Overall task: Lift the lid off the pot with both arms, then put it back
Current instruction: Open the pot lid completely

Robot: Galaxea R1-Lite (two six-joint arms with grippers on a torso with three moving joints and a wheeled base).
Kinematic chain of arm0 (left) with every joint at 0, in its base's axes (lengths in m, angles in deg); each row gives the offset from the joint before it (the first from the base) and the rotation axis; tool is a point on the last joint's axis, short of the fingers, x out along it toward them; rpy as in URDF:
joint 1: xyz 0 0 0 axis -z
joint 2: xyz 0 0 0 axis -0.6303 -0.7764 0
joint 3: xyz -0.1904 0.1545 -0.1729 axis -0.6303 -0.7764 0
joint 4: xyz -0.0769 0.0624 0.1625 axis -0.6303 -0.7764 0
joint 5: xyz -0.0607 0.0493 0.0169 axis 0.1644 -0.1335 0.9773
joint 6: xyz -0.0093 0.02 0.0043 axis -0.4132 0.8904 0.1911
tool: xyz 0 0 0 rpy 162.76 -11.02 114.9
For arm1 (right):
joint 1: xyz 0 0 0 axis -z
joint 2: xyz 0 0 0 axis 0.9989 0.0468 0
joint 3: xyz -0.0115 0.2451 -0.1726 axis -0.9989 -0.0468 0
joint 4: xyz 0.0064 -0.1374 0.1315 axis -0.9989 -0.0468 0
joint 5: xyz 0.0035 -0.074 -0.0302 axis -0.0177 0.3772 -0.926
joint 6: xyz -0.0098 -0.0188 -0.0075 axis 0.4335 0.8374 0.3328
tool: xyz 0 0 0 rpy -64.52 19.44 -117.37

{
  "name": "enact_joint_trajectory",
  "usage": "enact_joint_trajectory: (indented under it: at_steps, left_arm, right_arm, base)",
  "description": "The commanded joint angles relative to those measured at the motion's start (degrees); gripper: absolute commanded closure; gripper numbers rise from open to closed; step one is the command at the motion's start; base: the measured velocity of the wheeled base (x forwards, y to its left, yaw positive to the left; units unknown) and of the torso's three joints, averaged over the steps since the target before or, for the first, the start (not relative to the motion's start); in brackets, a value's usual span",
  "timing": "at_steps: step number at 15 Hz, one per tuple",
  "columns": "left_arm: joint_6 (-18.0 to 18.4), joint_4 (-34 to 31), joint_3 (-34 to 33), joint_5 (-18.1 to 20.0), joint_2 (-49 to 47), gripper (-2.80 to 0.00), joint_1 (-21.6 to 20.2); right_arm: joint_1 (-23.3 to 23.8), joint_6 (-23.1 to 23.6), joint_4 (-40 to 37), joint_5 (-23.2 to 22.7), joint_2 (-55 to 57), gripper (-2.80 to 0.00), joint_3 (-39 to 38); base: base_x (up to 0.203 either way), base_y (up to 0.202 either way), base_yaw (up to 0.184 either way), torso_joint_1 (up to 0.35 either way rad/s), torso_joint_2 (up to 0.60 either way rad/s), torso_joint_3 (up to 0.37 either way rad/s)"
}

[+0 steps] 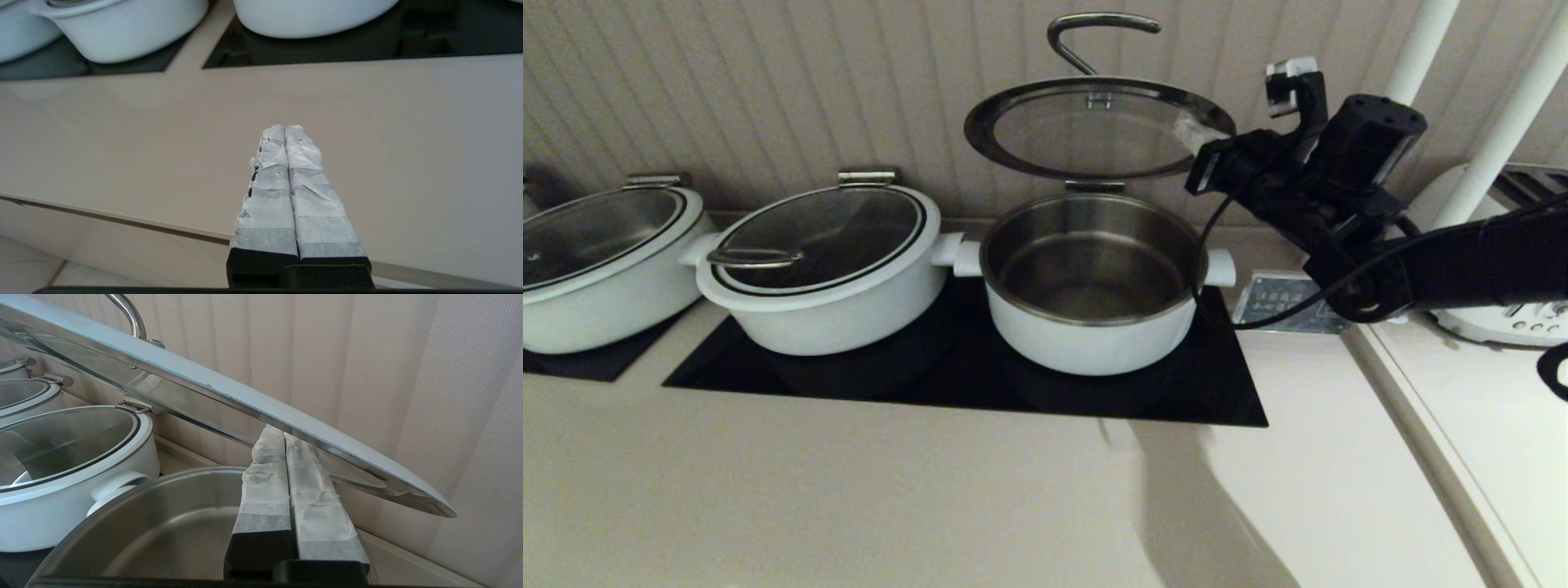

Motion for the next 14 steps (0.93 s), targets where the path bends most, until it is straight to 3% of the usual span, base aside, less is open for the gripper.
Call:
enact_joint_trajectory:
  at_steps: [1,4,8,14]
  left_arm:
    - [-0.47,0.02,-0.17,0.09,0.30,0.00,-0.02]
    - [-1.05,0.06,-0.38,1.24,0.30,0.00,-0.02]
    - [0.03,0.06,-1.52,9.62,0.30,0.00,-0.02]
    - [0.71,-0.04,-1.79,11.94,0.30,0.00,-0.02]
  right_arm:
    - [-0.02,-0.02,0.35,-0.10,-0.19,0.00,-0.01]
    - [0.07,0.07,0.35,-0.10,-0.19,0.00,-0.01]
    - [0.07,0.07,0.35,-0.18,-0.10,0.00,-0.01]
    - [-0.02,0.07,0.02,-0.27,0.42,0.00,1.74]
  base:
    - [0.000,0.000,0.000,0.000,0.00,0.000]
    - [0.000,0.000,0.000,0.000,0.00,0.000]
    - [0.000,0.000,0.000,0.000,0.00,0.000]
    - [0.000,0.000,0.000,0.000,0.00,0.000]
